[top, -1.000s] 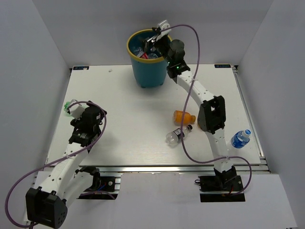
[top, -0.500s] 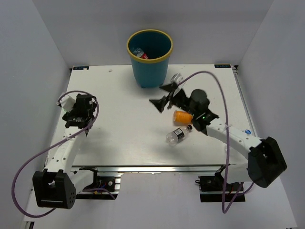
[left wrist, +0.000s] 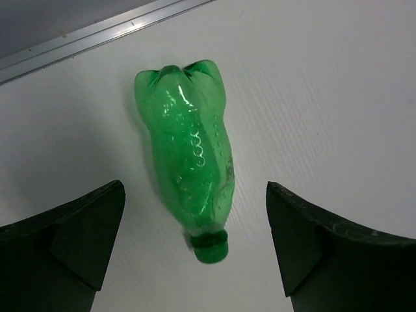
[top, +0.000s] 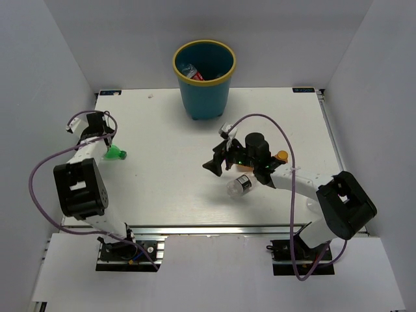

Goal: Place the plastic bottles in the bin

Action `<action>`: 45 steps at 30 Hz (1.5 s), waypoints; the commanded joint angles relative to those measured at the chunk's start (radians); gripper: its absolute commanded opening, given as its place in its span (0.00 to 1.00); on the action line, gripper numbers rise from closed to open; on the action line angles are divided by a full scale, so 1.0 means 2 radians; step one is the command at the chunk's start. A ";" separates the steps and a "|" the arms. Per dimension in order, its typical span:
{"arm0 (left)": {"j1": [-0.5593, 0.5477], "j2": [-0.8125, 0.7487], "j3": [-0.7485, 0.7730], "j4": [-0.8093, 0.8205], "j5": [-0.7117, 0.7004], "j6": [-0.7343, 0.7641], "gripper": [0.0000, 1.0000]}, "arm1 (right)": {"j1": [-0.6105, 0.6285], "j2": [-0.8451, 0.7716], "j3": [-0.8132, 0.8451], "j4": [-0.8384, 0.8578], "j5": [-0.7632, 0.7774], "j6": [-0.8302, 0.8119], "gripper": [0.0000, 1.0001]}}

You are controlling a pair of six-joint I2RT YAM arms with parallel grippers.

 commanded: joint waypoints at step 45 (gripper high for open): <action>-0.173 0.083 0.372 0.187 0.316 0.026 0.49 | 0.002 -0.184 -0.110 0.054 0.080 -0.039 0.89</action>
